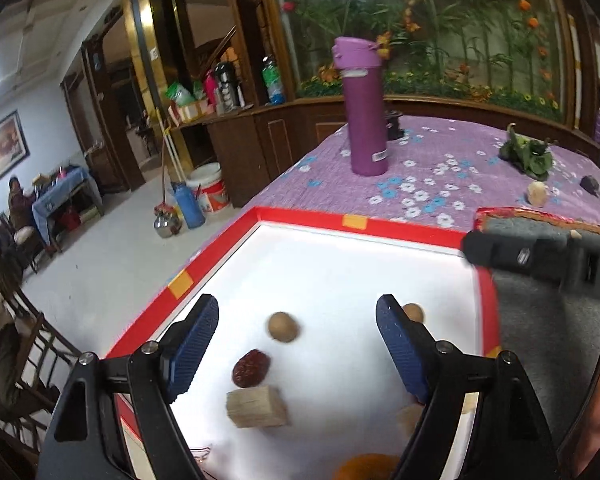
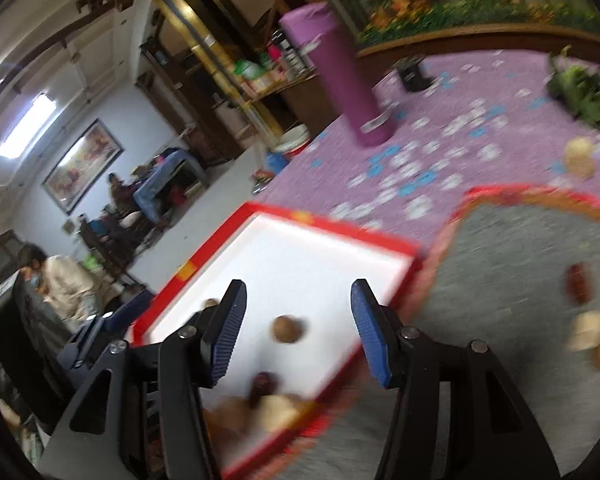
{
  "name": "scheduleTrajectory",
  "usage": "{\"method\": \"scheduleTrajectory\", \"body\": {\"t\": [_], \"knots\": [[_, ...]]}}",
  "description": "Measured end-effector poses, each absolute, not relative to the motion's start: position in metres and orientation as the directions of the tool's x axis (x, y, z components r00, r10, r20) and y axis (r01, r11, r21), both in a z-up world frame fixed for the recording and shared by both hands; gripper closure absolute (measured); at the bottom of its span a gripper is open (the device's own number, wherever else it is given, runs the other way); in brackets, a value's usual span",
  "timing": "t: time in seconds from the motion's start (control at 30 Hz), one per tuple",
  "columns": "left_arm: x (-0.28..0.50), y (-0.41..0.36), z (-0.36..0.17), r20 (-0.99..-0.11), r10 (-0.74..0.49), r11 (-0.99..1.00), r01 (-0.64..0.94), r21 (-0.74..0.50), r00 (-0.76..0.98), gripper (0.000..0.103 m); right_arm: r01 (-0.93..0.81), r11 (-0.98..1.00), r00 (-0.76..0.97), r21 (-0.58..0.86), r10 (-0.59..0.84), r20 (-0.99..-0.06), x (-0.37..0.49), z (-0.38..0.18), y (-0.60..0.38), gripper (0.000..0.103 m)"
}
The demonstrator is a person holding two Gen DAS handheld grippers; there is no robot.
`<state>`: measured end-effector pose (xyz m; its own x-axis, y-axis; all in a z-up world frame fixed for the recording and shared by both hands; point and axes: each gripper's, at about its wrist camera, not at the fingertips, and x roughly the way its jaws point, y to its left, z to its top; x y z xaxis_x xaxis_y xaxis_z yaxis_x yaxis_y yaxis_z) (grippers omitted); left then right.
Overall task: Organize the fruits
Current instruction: 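Grasp a round beige rice cake with the right tool while the left tool grasps a brown ball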
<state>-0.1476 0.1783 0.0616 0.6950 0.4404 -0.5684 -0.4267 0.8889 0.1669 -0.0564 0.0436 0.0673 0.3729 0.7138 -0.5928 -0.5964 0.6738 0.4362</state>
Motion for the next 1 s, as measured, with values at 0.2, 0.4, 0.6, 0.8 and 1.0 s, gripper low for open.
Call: {"method": "scheduleTrajectory", "body": {"t": [0.2,0.4,0.6,0.8,1.0], "knots": [[-0.141,0.148,0.072,-0.558,0.381,0.923,-0.341,0.179,0.737,0.022,-0.496,0.826,0.549,0.266,0.536,-0.641,-0.020,0.087,-0.041,0.047],[-0.122,0.106,0.076,-0.571,0.296,0.955,-0.220,0.200,0.766,0.021,-0.401,0.901,0.544,0.167,0.381,-0.747,0.025,0.055,-0.092,0.048],[-0.103,0.068,0.075,-0.603,0.224,0.971,-0.122,0.205,0.766,0.021,-0.398,0.907,0.538,0.135,0.350,-0.766,0.036,0.035,-0.088,0.069],[-0.083,0.035,0.068,-0.657,0.151,0.982,-0.035,0.185,0.739,0.021,-0.396,0.902,0.521,0.170,0.374,-0.767,0.039,0.039,-0.093,0.074],[-0.065,0.003,0.060,-0.707,0.066,0.990,0.045,0.137,0.704,0.021,-0.268,0.885,0.534,0.380,0.465,-0.706,0.054,0.054,-0.146,0.074]]}}
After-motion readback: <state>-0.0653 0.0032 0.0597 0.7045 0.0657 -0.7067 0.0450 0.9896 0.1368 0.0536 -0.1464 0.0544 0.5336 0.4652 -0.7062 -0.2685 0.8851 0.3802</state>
